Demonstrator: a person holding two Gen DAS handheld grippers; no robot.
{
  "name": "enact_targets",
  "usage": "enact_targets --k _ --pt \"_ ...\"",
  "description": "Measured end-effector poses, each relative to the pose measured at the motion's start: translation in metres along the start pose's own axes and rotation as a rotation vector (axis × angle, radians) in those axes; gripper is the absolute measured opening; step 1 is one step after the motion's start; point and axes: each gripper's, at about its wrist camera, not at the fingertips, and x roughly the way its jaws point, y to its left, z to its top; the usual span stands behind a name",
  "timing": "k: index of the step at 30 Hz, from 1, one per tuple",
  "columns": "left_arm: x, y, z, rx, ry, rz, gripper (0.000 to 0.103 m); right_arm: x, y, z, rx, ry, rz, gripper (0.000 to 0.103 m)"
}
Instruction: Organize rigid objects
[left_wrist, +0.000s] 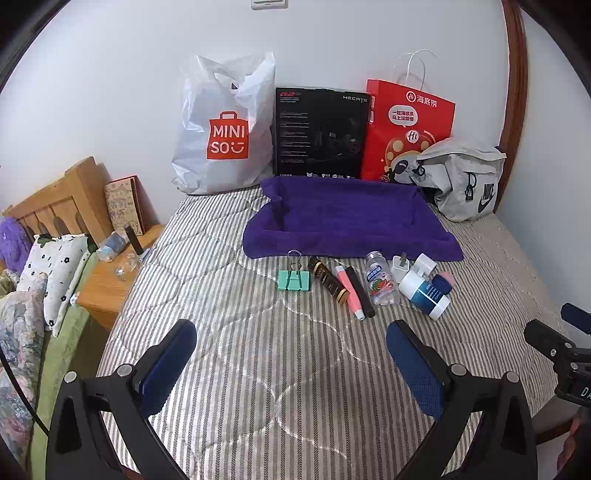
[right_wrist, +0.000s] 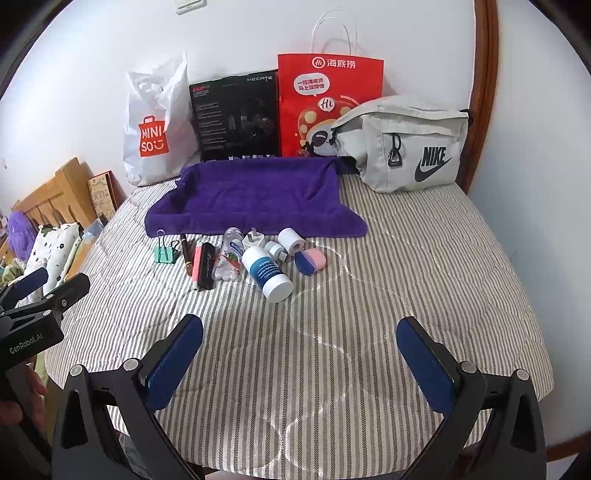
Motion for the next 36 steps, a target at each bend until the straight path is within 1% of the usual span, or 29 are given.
enact_targets --k 33,34,36 --pt "-0.0034 0.0034 0.002 -0.003 0.0 0.004 0.103 0.002 0.0074 -0.0015 -0.019 0.009 0.002 0.103" --pt "-0.0032 0.0035 0.0022 -0.016 0.002 0.016 0.103 0.0022 0.0075 -0.0017 -0.018 0.009 0.003 0.103" --pt "-0.0034 0.0036 0.0021 -0.015 0.003 0.016 0.103 0.0017 0.0074 -0.0015 -0.019 0.009 0.003 0.103"
